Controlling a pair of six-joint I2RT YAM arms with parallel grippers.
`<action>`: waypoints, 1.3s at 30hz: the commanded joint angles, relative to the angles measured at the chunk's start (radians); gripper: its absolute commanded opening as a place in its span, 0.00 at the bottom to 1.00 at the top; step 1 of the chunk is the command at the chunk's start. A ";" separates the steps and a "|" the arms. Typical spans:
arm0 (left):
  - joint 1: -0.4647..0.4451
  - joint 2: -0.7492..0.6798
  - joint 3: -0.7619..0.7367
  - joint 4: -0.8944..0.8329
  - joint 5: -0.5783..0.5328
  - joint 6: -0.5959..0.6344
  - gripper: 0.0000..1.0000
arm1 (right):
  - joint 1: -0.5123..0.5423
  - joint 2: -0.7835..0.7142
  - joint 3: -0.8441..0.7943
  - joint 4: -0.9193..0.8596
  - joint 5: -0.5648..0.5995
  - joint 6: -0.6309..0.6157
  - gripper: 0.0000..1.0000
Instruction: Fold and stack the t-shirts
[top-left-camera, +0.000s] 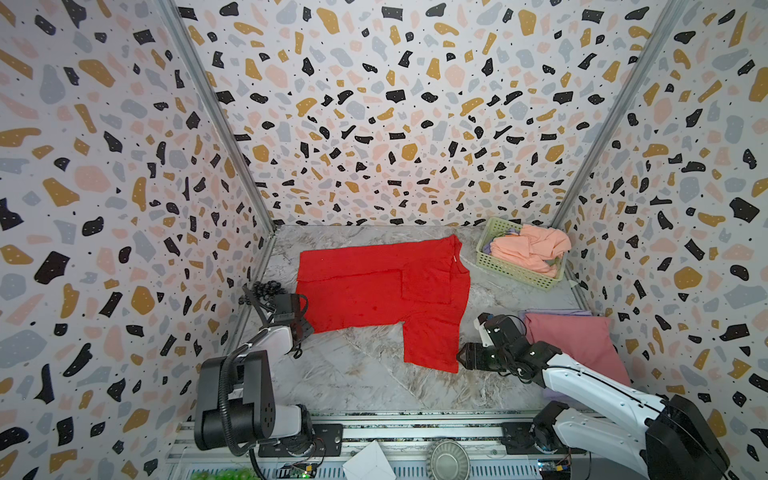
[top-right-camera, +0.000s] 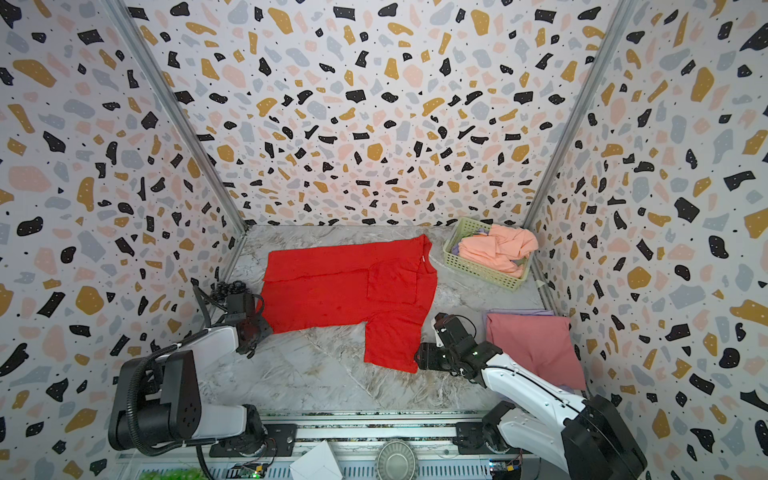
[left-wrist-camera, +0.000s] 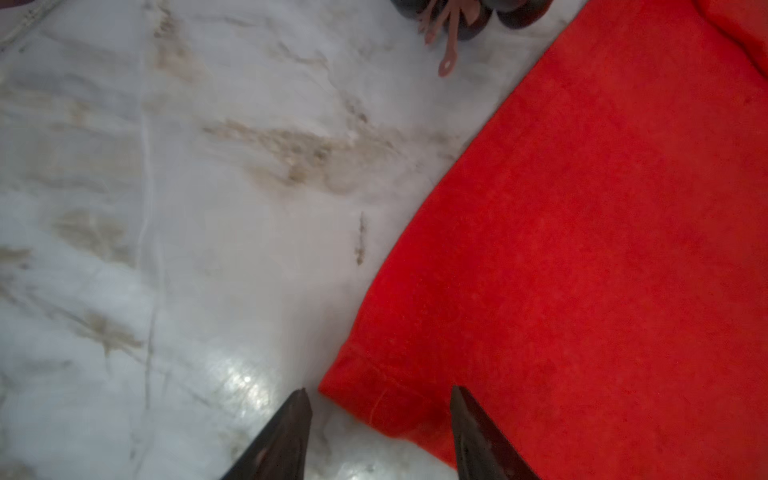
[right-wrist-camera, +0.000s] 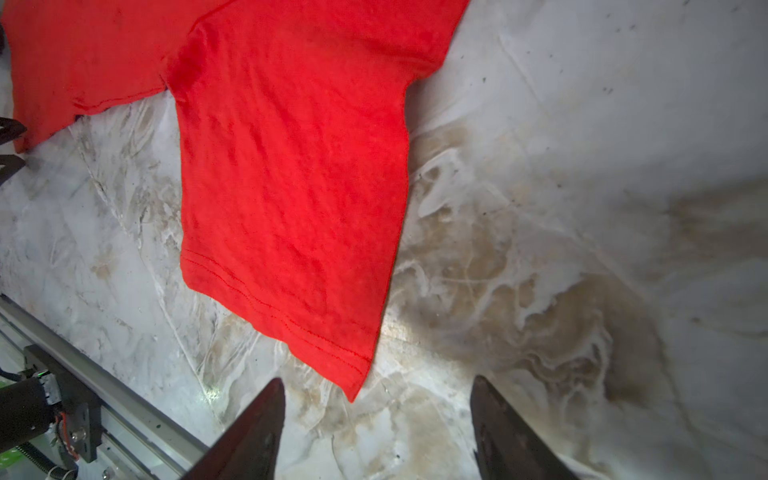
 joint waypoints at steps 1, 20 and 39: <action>0.000 0.059 -0.019 -0.051 0.038 -0.007 0.54 | 0.011 0.016 -0.012 0.002 0.010 0.018 0.71; 0.001 -0.092 -0.050 0.127 0.201 -0.094 0.02 | 0.189 0.255 0.071 -0.004 0.097 0.106 0.59; 0.002 -0.117 -0.041 0.176 0.282 -0.110 0.02 | 0.305 0.463 0.162 -0.081 0.167 0.125 0.30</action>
